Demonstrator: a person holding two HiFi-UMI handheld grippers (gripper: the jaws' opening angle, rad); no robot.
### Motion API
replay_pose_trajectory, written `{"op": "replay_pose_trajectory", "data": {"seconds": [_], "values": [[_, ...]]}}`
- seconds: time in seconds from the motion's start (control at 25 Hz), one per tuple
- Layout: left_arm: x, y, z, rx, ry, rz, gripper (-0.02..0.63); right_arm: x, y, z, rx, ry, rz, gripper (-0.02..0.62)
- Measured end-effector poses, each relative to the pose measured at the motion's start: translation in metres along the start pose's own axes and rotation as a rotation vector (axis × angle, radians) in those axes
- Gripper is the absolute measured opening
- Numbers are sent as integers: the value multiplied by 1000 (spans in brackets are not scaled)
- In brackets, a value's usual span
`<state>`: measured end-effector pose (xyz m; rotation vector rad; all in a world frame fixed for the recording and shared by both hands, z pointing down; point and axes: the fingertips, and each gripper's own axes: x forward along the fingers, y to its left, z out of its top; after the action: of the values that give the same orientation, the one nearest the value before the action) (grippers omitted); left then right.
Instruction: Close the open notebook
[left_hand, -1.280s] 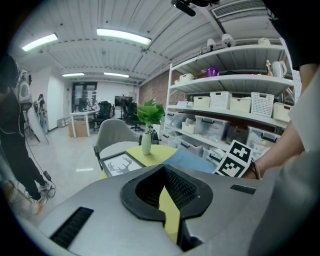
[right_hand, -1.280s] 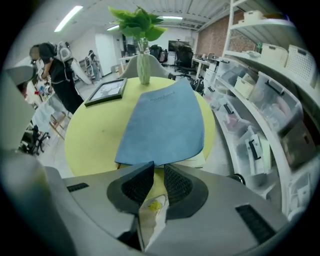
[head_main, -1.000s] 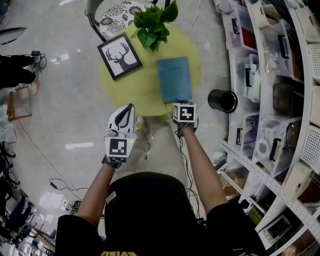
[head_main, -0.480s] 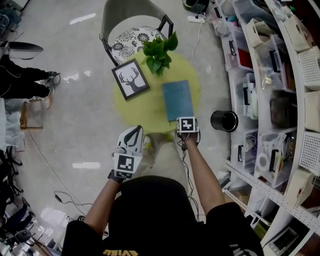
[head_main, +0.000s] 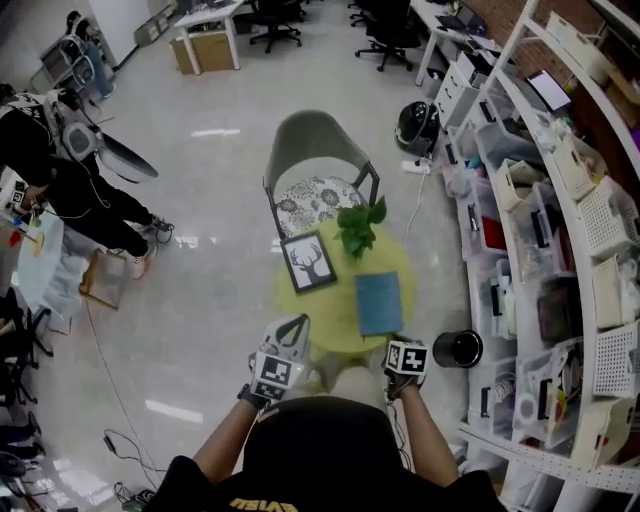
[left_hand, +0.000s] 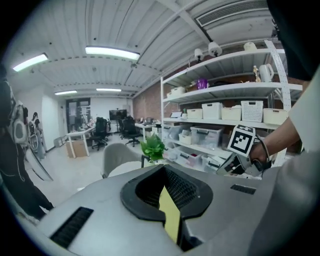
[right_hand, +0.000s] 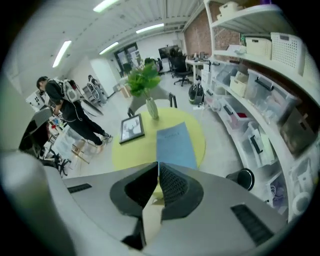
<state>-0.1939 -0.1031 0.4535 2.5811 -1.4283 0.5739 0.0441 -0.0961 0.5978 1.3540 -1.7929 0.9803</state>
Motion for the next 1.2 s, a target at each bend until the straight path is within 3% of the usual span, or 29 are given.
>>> {"op": "replay_pose_trajectory", "data": {"seconds": [0.16, 0.32, 0.52, 0.76, 1.0, 1.2], "values": [[-13, 5, 22, 26, -50, -2, 18, -37, 29, 53, -22, -163, 51, 3], [-13, 12, 35, -14, -92, 30, 18, -78, 52, 98, -54, -334, 87, 2], [-11, 9, 59, 11, -134, 12, 18, -123, 74, 123, -43, -471, 131, 2], [-26, 2, 55, 37, -129, -16, 18, -157, 81, 111, -38, -533, 153, 2], [-34, -8, 50, 26, -105, -26, 18, -171, 76, 97, -57, -510, 156, 2], [-22, -27, 60, 4, -84, -13, 18, -184, 52, 110, -64, -527, 155, 2]]}}
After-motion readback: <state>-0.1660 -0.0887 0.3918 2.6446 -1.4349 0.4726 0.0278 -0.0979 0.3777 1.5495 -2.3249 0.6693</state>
